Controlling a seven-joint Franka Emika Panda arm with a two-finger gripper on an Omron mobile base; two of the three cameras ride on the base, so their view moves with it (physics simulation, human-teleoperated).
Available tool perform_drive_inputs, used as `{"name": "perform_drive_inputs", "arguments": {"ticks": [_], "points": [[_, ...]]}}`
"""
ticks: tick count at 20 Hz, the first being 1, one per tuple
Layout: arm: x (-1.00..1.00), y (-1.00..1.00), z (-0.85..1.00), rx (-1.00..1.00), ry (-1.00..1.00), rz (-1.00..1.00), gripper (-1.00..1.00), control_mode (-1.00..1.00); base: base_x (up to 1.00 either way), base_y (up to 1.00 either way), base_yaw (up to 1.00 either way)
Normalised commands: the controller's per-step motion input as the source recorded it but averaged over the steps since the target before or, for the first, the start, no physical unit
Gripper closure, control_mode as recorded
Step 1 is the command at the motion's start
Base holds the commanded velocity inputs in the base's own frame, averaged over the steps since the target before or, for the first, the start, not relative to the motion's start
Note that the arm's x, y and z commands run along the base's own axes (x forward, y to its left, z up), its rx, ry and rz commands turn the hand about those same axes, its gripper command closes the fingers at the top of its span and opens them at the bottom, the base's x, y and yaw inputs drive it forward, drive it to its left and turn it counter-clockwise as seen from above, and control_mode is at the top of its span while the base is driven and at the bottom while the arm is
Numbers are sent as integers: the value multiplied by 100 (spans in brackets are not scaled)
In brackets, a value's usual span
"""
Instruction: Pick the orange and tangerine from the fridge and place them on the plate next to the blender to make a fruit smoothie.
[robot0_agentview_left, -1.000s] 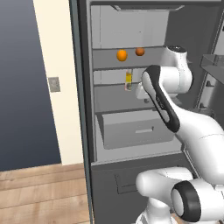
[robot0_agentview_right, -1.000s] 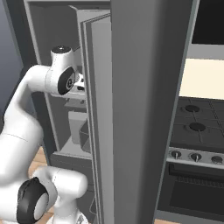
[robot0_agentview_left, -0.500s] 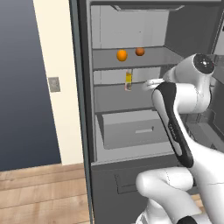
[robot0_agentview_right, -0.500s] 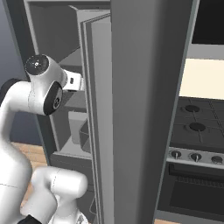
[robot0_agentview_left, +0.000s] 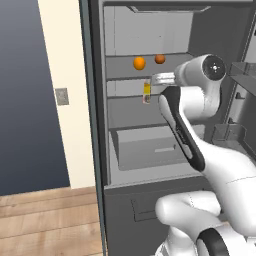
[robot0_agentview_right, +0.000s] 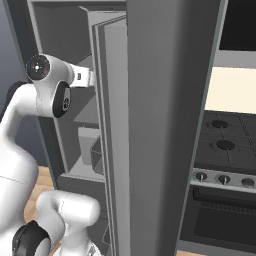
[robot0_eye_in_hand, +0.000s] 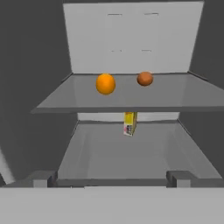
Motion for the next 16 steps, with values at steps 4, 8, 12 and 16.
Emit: {"name": "perform_drive_inputs", "arguments": {"ticks": [4,8,12,16], "points": [[71,0,0,3,0,0,-100,-100,0,0,0],[63,5,1,0,0,-4,-100,-100,0,0,0],[60,13,13,0,9,-7,-100,-100,0,0,0],[42,-2,3,0,8,-1,-100,-100,0,0,0]]}}
